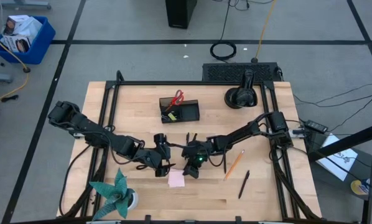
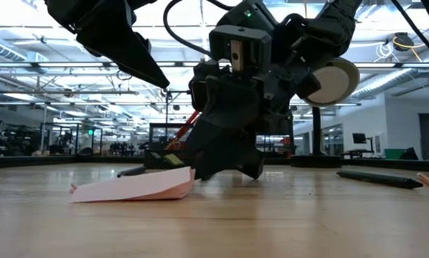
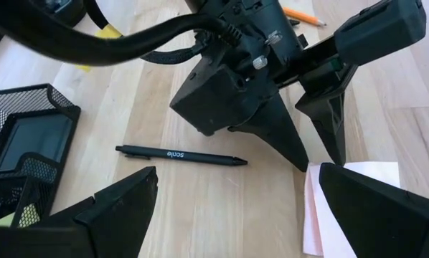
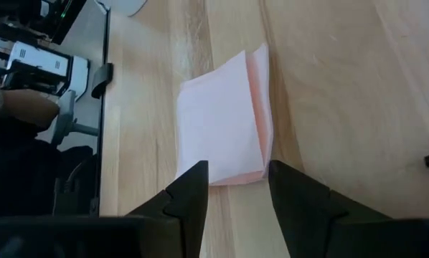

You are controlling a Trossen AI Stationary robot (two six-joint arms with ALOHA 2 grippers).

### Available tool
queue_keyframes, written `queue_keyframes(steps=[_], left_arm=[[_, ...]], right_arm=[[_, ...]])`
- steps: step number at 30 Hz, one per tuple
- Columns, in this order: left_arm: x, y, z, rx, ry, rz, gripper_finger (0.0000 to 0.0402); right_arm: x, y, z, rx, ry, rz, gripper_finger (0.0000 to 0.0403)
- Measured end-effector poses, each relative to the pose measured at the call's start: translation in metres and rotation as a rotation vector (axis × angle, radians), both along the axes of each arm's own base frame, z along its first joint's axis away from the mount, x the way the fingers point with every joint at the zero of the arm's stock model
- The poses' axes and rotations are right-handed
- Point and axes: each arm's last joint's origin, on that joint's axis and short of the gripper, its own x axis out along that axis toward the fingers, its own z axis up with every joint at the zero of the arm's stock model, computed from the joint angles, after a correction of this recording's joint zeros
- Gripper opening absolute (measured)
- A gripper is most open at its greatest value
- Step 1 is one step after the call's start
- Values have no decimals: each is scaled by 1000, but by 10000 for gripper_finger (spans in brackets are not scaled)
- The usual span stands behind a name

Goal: Pick and place office supplies into organizer
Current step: Put the pink sticky notes into the black desk organizer

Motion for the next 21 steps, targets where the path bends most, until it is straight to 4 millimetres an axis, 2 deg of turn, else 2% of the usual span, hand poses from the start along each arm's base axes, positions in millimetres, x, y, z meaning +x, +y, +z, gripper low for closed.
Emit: queue_keyframes(steps=[4, 14, 21], left_arm=[[0, 0, 0, 2, 1, -1, 390], [0, 0, 0, 11, -1, 3, 390], [0, 1, 0, 12, 1, 5, 390]], right_arm=[[0, 0, 0, -2, -2, -2, 129], [1, 1, 1, -16, -29, 18, 72], [0, 1, 0, -53, -57, 52, 6]])
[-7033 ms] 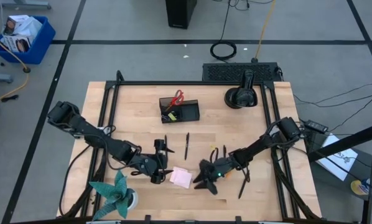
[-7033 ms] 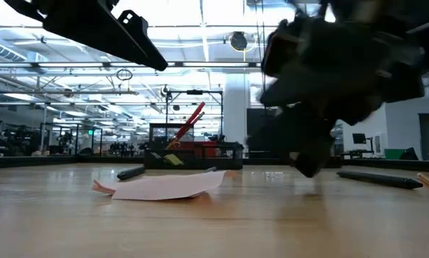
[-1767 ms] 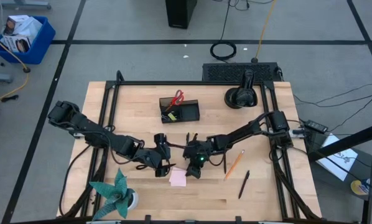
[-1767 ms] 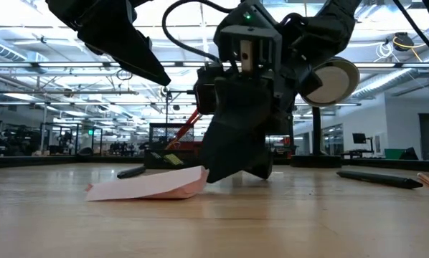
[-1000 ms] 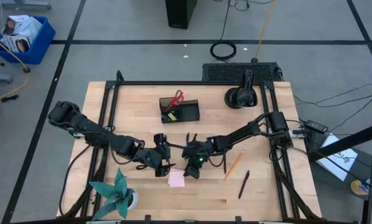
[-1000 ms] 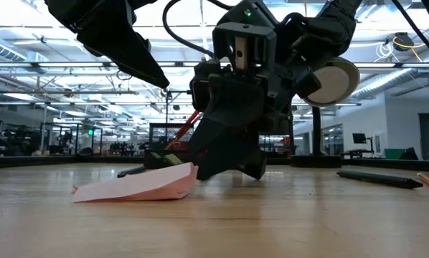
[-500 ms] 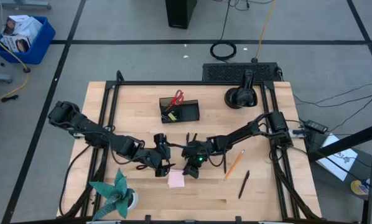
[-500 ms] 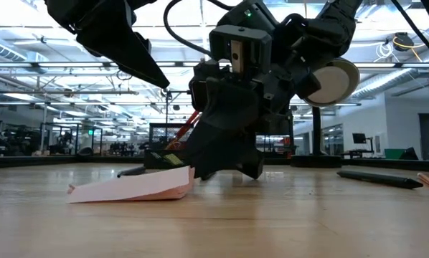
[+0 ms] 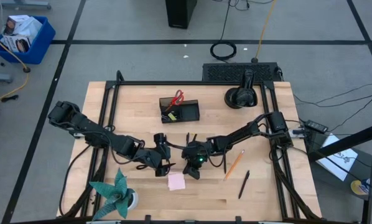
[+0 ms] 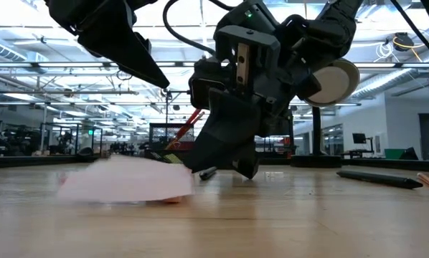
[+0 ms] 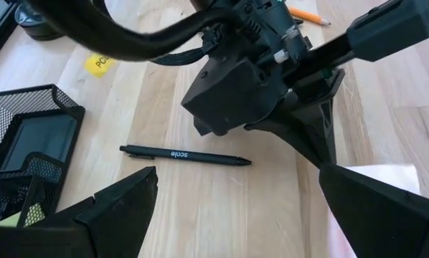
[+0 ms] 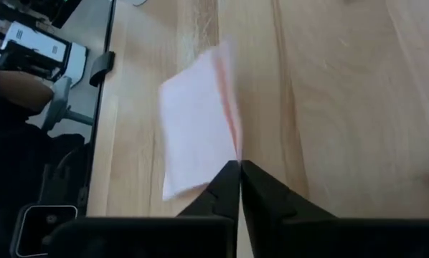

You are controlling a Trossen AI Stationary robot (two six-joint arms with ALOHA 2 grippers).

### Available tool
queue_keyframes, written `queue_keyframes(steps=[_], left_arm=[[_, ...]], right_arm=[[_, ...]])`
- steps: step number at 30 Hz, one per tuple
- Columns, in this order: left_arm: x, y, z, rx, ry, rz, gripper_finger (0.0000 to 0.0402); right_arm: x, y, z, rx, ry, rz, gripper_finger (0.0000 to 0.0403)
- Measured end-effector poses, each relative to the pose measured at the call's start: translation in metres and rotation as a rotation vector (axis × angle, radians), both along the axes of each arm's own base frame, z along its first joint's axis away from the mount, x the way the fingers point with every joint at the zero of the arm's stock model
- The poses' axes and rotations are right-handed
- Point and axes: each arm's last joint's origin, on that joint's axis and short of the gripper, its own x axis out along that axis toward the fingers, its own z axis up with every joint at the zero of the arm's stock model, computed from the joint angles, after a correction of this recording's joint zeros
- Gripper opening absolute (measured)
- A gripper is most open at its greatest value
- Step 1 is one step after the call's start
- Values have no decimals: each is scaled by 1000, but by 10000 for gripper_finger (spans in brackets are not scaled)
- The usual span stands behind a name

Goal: Pick and place office supplies into organizer
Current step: Put the pink sticky notes into the black desk organizer

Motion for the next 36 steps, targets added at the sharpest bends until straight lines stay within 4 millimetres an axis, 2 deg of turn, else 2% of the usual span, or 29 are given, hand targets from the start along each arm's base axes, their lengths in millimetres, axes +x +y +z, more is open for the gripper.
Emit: queue_keyframes(steps=[16, 21, 28, 36], left_arm=[[-1, 0, -1, -3, 9, 6, 390], [-1, 0, -1, -7, 9, 9, 390], [-1, 0, -1, -4, 7, 6, 390], [0, 0, 0, -7, 2, 6, 390]], right_arm=[[0, -1, 4, -21, -20, -1, 0], [-2, -4, 22, -29, -52, 2, 0], [-14, -16, 54, -197, -67, -60, 0], [-28, -32, 74, -254, -73, -109, 0]])
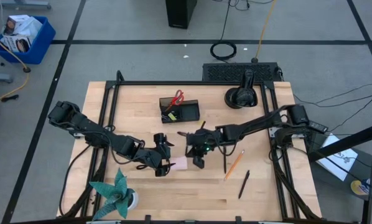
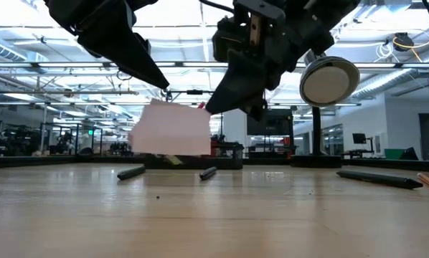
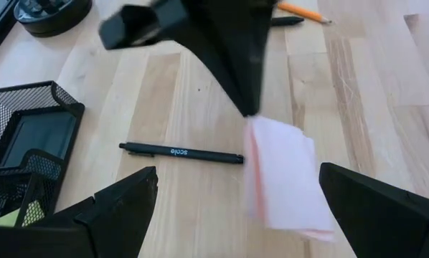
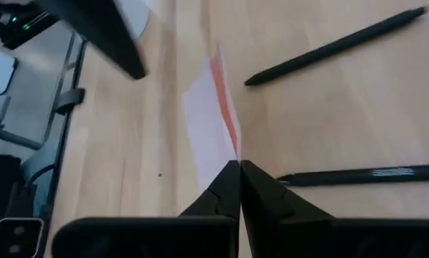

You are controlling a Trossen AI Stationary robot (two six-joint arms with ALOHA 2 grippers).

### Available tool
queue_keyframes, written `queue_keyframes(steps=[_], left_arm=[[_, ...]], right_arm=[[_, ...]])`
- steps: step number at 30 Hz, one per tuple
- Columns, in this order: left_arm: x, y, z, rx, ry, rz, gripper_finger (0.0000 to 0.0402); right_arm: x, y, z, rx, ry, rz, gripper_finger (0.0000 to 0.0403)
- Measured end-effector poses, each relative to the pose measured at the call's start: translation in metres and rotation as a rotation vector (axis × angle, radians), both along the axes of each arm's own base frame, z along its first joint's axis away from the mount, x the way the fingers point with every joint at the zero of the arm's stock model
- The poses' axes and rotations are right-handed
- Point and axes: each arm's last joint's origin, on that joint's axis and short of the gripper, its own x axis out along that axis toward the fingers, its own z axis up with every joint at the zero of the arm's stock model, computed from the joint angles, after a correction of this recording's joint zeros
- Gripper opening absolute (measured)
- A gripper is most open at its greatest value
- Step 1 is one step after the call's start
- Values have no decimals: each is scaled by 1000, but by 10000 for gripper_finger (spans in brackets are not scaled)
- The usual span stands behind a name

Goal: Pick and place office supplies into organizer
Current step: Put the pink sticky notes into the black desk organizer

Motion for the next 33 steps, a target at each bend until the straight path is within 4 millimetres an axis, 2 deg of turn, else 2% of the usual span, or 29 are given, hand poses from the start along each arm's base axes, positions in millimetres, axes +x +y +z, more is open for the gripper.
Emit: queue_keyframes(steps=[8, 13, 18, 27, 33], left_arm=[[0, 0, 0, -2, -5, -1, 390], [1, -1, 1, -7, -18, -1, 390], [1, -1, 1, -4, -19, -5, 390], [1, -1, 2, -5, -20, -9, 390], [2, 1, 2, 10, -21, 0, 390]], right_arm=[[-25, -26, 16, -117, 48, -104, 0], [-39, -44, 35, -201, 39, -139, 0], [-47, -67, 47, -235, 21, -178, 0], [-56, -111, 49, -306, 98, -239, 0], [-56, -132, 71, -371, 92, -248, 0]])
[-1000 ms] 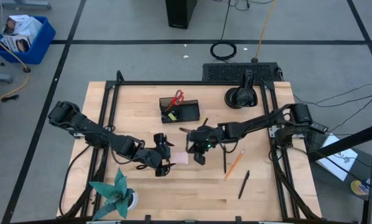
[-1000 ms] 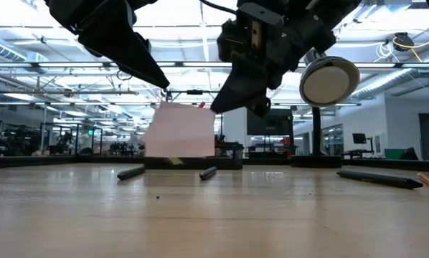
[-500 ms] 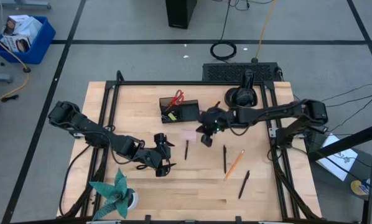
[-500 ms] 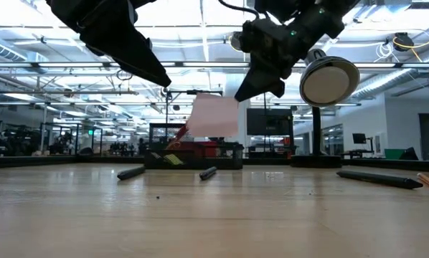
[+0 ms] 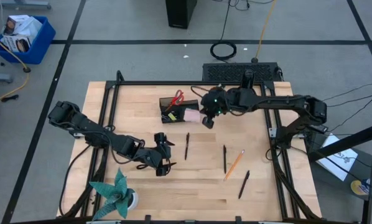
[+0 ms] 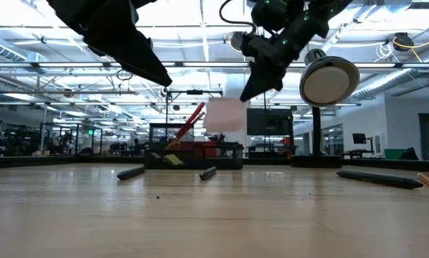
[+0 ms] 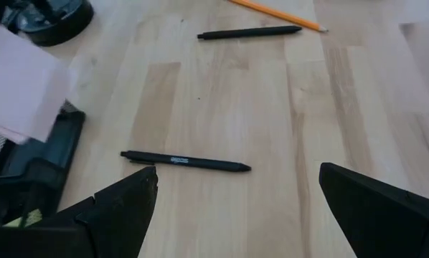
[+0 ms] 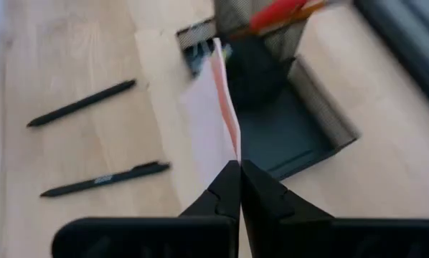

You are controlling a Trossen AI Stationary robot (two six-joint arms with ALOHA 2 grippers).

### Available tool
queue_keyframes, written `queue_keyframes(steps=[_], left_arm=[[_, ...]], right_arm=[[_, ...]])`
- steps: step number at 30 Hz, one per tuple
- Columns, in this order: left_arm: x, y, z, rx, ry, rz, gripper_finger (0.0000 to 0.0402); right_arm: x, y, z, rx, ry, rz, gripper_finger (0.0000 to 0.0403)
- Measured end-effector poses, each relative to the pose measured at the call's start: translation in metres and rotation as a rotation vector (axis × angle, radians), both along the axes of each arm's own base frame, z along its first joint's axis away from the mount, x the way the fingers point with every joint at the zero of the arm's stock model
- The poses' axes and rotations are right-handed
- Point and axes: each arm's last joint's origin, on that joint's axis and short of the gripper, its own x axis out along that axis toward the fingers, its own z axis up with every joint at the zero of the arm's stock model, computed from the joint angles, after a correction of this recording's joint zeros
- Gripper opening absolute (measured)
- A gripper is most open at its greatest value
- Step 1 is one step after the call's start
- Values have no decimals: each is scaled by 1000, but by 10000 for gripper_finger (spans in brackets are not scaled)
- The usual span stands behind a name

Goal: Pick and place office supplies into organizer
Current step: Put the pink sticky notes into the black desk organizer

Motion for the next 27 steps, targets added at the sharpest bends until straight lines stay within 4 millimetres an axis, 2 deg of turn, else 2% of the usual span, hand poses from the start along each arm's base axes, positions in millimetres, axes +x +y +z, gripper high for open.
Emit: queue_keyframes(steps=[7, 13, 20, 27], left_arm=[[3, 10, 0, 13, 5, 18, 390], [5, 17, 0, 22, 10, 31, 390], [6, 19, 0, 22, 11, 37, 390], [6, 17, 0, 16, 10, 35, 390]], right_arm=[[4, -9, 30, -130, 15, 18, 0], [-3, -23, 34, -146, 85, -16, 0], [-5, -39, 29, -85, 70, -18, 0], [12, -49, -2, 6, 135, 26, 0]])
